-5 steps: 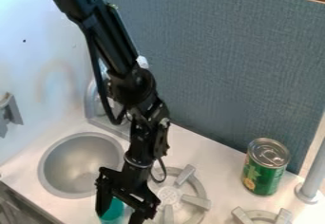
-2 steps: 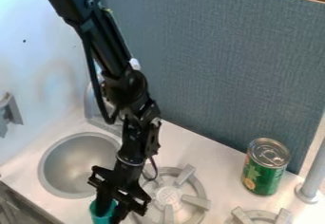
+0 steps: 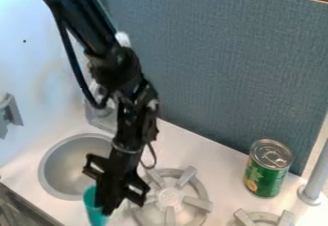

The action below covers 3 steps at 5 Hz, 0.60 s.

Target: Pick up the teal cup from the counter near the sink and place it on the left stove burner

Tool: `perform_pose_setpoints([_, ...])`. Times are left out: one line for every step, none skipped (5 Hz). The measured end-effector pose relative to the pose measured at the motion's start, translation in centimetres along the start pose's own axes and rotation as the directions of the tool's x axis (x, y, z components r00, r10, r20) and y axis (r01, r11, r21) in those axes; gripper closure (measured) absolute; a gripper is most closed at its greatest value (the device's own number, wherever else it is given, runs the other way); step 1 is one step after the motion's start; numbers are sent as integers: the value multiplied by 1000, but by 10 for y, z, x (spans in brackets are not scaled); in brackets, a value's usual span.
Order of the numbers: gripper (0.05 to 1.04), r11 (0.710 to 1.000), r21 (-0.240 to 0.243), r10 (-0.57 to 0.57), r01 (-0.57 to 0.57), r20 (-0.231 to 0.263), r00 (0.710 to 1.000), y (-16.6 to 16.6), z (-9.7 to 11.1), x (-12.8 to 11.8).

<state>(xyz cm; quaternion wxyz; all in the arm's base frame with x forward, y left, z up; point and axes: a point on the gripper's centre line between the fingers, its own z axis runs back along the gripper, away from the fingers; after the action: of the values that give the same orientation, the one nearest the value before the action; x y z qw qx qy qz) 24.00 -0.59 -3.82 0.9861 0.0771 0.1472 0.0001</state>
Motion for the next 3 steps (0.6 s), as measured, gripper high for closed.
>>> perform_pose_setpoints([977, 998, 26, -61, 59, 74, 995, -11, 28, 1])
perform_pose_setpoints([977, 993, 22, -114, 113, 133, 985, -16, 46, 24])
perform_pose_setpoints([977, 989, 24, -145, 143, 139, 980, -20, 44, 40])
